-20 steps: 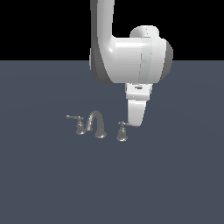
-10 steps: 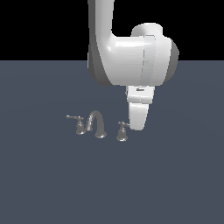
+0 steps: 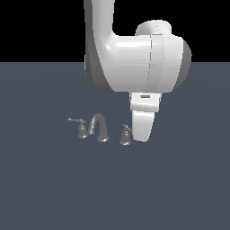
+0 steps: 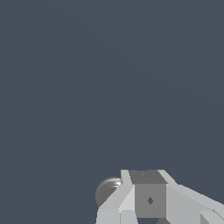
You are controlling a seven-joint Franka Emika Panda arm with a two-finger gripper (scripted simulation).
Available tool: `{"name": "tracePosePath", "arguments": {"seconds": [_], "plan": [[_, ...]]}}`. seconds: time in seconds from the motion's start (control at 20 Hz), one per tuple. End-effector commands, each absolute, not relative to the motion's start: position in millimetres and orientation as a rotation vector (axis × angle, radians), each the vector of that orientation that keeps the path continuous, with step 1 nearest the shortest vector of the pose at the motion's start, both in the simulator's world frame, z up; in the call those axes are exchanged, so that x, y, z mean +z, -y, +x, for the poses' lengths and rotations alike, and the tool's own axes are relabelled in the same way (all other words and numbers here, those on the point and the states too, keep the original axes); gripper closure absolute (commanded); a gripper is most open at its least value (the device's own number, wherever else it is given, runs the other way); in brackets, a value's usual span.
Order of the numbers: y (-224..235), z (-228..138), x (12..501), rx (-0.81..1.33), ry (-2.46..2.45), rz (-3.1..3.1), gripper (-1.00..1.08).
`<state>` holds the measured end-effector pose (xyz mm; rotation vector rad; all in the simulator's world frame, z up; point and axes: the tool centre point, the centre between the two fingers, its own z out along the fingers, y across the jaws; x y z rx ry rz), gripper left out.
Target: Turn on the faucet by rotating a designated handle.
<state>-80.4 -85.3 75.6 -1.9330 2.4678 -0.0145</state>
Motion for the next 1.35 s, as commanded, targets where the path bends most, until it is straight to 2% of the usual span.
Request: {"name": "tracePosePath", "arguments": {"seconds": [0.0,0.1,0.6,0.65,0.7,1.3], "plan": [[72.8,-93.8,76.6,0.000,-2.458,-1.956,1.08],[82.7,-89.3,75.6,-0.007,-2.472,-1.935,1.08],[32.1,-105.3,76.6,-0.001,-2.460,-1.954,1.08],[32.1,-105.3,76.6,-0.001,-2.460,-1.954,1.08],[56.6,-106.3,75.7,-0.005,-2.505,-1.904,1.08],[-4.7,-83.0,76.6,0.000,-2.461,-1.952,1.08]]}}
